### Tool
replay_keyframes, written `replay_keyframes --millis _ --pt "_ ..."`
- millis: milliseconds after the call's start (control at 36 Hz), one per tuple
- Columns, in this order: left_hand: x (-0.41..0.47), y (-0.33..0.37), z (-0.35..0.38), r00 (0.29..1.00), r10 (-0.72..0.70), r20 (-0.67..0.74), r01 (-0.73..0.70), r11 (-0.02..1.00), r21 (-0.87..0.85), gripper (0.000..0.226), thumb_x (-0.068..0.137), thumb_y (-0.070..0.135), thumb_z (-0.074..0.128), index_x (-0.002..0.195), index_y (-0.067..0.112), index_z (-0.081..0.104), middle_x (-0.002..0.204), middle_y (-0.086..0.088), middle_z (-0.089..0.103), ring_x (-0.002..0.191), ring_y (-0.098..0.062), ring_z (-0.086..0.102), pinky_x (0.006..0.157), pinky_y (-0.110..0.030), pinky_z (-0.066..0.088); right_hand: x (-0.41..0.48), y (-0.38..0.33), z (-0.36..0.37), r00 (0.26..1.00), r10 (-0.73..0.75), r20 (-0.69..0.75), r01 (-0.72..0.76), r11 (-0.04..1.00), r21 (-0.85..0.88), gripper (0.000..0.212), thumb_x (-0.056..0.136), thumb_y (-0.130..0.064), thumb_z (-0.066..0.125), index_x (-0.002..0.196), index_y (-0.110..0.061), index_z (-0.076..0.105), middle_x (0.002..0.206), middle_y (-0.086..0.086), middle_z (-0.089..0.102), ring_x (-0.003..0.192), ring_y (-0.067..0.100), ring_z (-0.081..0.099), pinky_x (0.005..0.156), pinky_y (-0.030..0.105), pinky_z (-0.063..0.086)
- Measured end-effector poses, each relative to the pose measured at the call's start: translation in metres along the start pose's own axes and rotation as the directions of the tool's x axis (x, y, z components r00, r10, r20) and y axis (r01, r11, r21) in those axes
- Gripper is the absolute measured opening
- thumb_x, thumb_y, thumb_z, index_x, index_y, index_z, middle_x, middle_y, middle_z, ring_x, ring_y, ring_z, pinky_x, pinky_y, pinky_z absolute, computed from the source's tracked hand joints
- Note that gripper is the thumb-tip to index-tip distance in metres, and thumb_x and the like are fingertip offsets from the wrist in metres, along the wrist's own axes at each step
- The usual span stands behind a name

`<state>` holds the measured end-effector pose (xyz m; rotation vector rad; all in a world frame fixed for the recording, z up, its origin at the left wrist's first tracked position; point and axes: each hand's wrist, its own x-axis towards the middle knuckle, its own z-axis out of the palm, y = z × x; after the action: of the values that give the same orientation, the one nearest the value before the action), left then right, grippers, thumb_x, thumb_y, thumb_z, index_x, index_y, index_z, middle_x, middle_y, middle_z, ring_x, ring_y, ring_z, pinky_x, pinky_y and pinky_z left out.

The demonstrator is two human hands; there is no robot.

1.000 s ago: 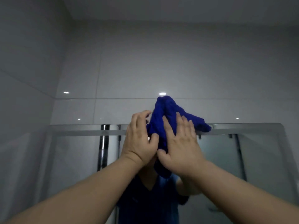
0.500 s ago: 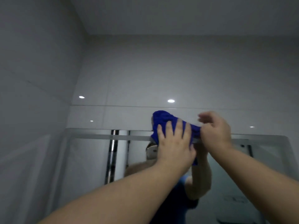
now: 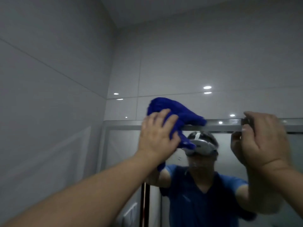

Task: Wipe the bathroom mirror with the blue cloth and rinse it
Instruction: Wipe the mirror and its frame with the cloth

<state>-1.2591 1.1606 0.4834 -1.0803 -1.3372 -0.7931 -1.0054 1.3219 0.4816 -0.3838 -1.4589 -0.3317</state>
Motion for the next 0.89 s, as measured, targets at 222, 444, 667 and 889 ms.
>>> replay_keyframes --millis 222,444,667,889 --pt "-0.026 -0.095 -0.017 0.967 -0.246 -0.070 0.250 0.967 0.051 0.054 0.099 0.041 0.045 0.147 0.019 0.054 0.156 -0.007 0.048 0.143 -0.033 0.045 0.124 -0.052 0.034 -0.002 -0.014 -0.004 0.999 0.021 0.033 -0.018 0.997 -0.069 0.037 0.083 -0.021 0.049 0.112 -0.003 0.064 0.104 0.021 0.062 0.102 0.035 0.047 0.108 0.057 0.042" --pt "-0.017 -0.043 0.004 0.851 -0.492 -0.182 0.486 0.870 -0.083 0.052 0.099 0.036 0.044 0.145 0.015 0.055 0.161 -0.008 0.044 0.149 -0.039 0.036 0.125 -0.057 0.030 -0.001 -0.018 -0.001 0.997 0.047 0.059 -0.038 0.987 -0.154 0.033 0.083 -0.024 0.046 0.107 -0.007 0.061 0.099 0.014 0.056 0.097 0.030 0.043 0.106 0.055 0.042" --pt "-0.055 0.084 0.020 0.999 -0.049 0.021 0.052 0.984 -0.170 0.068 0.090 0.042 0.058 0.157 0.034 0.048 0.173 0.003 0.029 0.156 -0.037 0.026 0.129 -0.063 0.016 -0.002 -0.014 -0.003 0.999 0.013 0.048 -0.008 0.995 -0.098 0.028 0.088 -0.024 0.046 0.109 -0.011 0.058 0.099 0.006 0.051 0.094 0.019 0.037 0.106 0.053 0.041" --pt "-0.147 0.084 0.022 0.960 0.205 0.189 -0.178 0.973 -0.150 0.074 0.087 0.051 0.067 0.157 0.041 0.047 0.172 0.009 0.030 0.158 -0.032 0.027 0.127 -0.063 0.025 0.000 -0.011 -0.005 0.996 0.045 0.074 -0.036 0.992 -0.118 0.037 0.086 -0.023 0.047 0.115 -0.006 0.063 0.108 0.019 0.062 0.103 0.038 0.052 0.098 0.049 0.039"
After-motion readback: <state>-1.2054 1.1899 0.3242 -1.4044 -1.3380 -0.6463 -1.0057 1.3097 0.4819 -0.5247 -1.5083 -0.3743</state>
